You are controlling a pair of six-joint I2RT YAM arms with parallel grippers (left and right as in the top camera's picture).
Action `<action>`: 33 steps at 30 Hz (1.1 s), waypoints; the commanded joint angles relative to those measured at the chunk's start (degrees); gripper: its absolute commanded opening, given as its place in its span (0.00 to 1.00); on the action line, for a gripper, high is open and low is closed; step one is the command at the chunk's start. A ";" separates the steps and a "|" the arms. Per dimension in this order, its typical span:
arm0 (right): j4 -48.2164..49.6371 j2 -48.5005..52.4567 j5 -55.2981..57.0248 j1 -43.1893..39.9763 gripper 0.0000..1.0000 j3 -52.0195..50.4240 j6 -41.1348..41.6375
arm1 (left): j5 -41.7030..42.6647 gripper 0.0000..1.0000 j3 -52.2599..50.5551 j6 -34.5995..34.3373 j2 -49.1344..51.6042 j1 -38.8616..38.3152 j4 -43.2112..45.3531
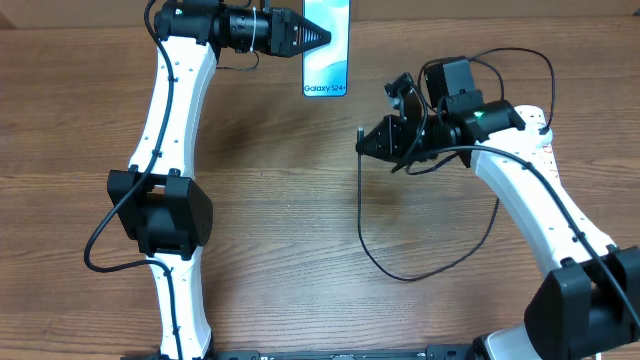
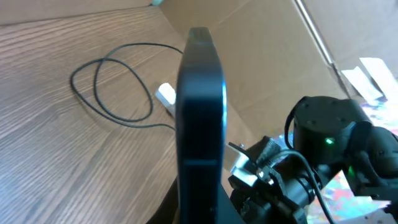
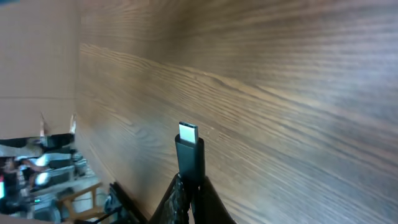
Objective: Plug charger to phone and switch on socket
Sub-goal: 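Bring the plug toward the phone's bottom port held by left gripper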
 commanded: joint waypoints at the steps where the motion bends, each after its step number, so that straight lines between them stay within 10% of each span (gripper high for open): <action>1: 0.22 -1.70 6.19 4.00 0.04 4.11 0.98 | 4.26 0.04 0.57 -0.28 -0.66 -0.04 0.02; 33: 4.33 -1.68 12.13 9.62 0.04 9.60 3.28 | 10.05 0.04 0.57 -0.24 -0.68 -0.70 -2.08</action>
